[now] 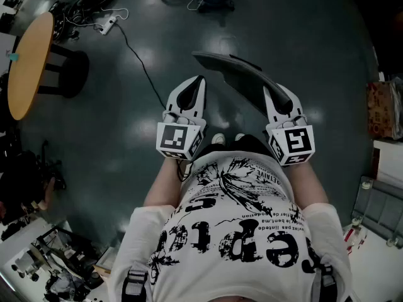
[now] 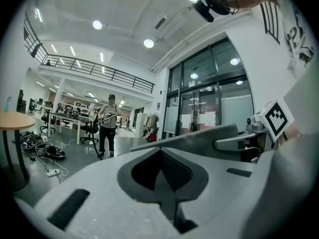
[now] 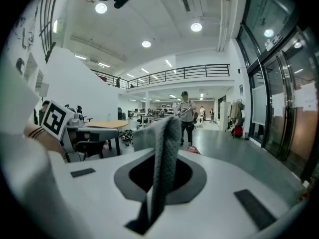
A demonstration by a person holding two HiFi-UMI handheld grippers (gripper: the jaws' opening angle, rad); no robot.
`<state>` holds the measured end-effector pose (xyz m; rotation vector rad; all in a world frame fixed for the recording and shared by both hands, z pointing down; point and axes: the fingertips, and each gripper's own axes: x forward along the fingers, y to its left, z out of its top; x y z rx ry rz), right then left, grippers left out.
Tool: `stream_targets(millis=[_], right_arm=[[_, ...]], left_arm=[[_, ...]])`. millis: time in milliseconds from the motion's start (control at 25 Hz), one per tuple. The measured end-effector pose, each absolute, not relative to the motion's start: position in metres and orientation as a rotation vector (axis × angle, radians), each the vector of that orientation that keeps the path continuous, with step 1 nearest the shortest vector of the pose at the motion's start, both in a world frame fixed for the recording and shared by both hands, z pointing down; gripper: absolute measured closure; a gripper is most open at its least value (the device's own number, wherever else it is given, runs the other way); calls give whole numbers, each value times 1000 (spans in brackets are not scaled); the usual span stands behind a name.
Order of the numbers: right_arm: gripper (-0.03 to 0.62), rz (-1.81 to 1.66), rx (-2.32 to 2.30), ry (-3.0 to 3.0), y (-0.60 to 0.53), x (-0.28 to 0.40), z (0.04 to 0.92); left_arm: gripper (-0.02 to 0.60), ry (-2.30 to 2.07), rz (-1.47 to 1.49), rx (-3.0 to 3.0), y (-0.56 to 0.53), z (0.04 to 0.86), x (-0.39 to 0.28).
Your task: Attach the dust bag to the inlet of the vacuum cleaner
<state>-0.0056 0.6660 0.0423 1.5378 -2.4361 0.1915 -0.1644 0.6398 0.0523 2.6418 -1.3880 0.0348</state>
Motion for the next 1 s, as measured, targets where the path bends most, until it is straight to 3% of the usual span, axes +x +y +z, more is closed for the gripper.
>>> stream_targets(millis=[520, 1000], right_arm=[[585, 286, 1462, -2466, 556, 36, 82], [585, 262, 1360, -2530, 375, 133, 73]], left_arm=[[580, -1452, 127, 2590, 537, 85, -137], [580, -1532, 102, 2536, 359, 72, -36]])
